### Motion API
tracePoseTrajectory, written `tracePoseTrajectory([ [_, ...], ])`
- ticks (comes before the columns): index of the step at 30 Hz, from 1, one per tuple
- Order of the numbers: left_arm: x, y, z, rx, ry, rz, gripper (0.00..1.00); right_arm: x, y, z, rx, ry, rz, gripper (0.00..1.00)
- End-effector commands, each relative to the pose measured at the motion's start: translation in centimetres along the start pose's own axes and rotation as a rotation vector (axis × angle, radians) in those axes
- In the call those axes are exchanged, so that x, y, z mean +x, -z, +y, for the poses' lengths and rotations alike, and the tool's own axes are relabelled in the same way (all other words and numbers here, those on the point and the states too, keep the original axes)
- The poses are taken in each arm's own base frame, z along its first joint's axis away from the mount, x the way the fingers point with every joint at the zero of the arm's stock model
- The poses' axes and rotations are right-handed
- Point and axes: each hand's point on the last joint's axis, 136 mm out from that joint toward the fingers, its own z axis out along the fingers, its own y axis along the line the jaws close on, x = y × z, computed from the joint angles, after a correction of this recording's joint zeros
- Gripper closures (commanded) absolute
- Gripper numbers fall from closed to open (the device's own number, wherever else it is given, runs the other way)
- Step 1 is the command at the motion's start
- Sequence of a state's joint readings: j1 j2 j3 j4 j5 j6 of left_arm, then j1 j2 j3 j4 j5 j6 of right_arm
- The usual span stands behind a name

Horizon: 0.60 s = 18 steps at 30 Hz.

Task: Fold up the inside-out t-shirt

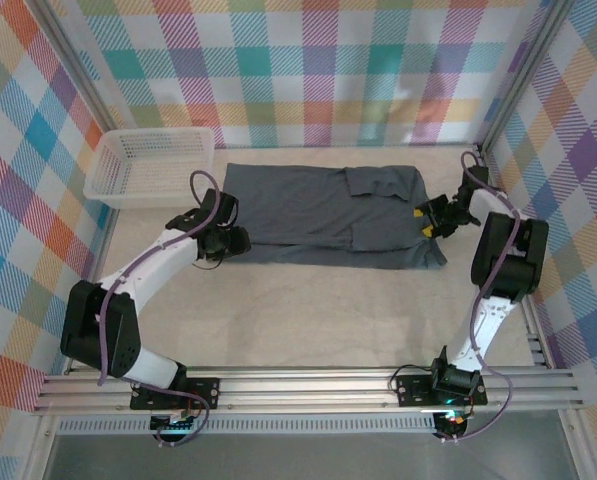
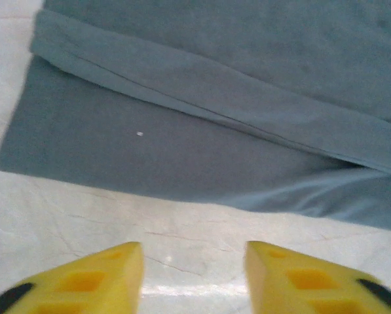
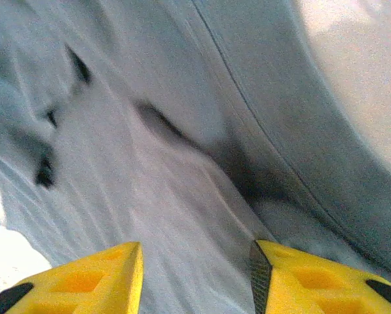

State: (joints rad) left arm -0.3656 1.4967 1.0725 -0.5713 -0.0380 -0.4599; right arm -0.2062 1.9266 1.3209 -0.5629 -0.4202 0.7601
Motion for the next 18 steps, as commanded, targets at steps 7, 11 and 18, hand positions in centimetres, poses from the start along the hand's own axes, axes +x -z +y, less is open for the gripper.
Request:
tracePoseTrajectory([
  [7, -5.2, -7.7, 2.7, -0.140, 0.099, 0.046, 1.00, 3.5, 0.3, -7.9, 0.167, 0.065, -0.015, 0.87],
  [11, -6.2, -10.4, 3.6, -0.164, 0.134, 0.084, 1.00, 3.7, -1.2, -9.6, 0.236, 0.039, 0.068, 0.92],
  [18, 0.3, -10.5, 7.0, -0.209, 0.275, 0.226, 1.00, 5.6, 0.6, -12.5, 0.380, 0.057, 0.138, 0.89],
])
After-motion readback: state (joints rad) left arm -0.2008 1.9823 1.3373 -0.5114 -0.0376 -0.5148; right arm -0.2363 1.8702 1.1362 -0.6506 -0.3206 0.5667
